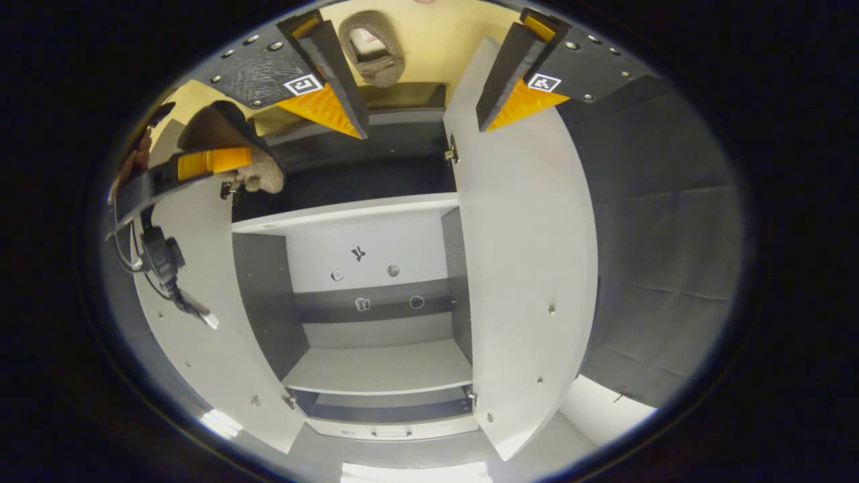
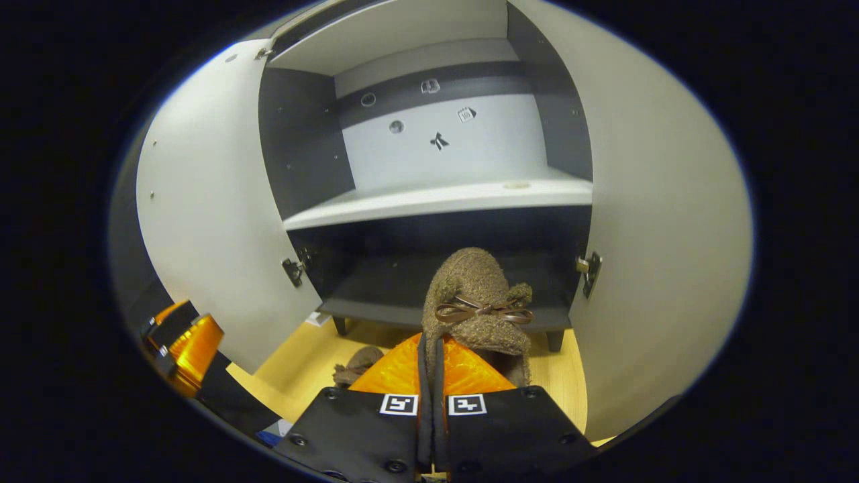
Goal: Grab one shoe with the right hand and put it into the shoe cabinet, grab the other shoe with the left hand and put it into the shoe cabinet; then close the right door with the right hand and the left door with the left hand.
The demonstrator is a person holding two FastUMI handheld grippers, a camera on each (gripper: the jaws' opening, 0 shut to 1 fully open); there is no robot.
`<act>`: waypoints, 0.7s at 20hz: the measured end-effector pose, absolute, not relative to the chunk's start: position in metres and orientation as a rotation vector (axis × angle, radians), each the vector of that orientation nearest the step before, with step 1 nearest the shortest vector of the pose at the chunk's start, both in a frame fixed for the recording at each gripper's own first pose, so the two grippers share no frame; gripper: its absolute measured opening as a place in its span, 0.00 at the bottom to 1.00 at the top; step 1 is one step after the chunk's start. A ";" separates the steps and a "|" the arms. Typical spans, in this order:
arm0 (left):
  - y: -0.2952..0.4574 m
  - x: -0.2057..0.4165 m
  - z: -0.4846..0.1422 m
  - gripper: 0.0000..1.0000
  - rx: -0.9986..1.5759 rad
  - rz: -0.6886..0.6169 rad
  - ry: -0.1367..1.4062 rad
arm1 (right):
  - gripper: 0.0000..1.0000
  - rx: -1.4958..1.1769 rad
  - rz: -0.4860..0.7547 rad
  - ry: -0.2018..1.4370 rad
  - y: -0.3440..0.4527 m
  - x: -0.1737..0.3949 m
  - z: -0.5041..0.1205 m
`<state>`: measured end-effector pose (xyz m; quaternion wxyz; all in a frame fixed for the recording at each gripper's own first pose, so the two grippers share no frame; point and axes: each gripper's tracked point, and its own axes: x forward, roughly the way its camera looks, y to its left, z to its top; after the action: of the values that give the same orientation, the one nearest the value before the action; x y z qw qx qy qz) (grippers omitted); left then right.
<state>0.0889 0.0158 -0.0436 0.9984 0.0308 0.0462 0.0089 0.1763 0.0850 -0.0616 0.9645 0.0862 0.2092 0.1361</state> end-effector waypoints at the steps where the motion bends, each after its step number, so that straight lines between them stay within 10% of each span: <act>1: 0.015 0.091 -0.043 0.93 0.062 0.015 0.091 | 0.02 0.174 0.276 0.392 0.084 0.181 -0.047; 14: 0.018 0.106 -0.054 0.93 0.017 0.015 0.088 | 0.02 0.127 0.236 0.139 0.079 0.279 0.088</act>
<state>0.1058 0.0179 -0.0539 0.9990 0.0084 0.0442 0.0075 0.2788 0.0791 0.0880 0.9886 0.0633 0.0695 0.1174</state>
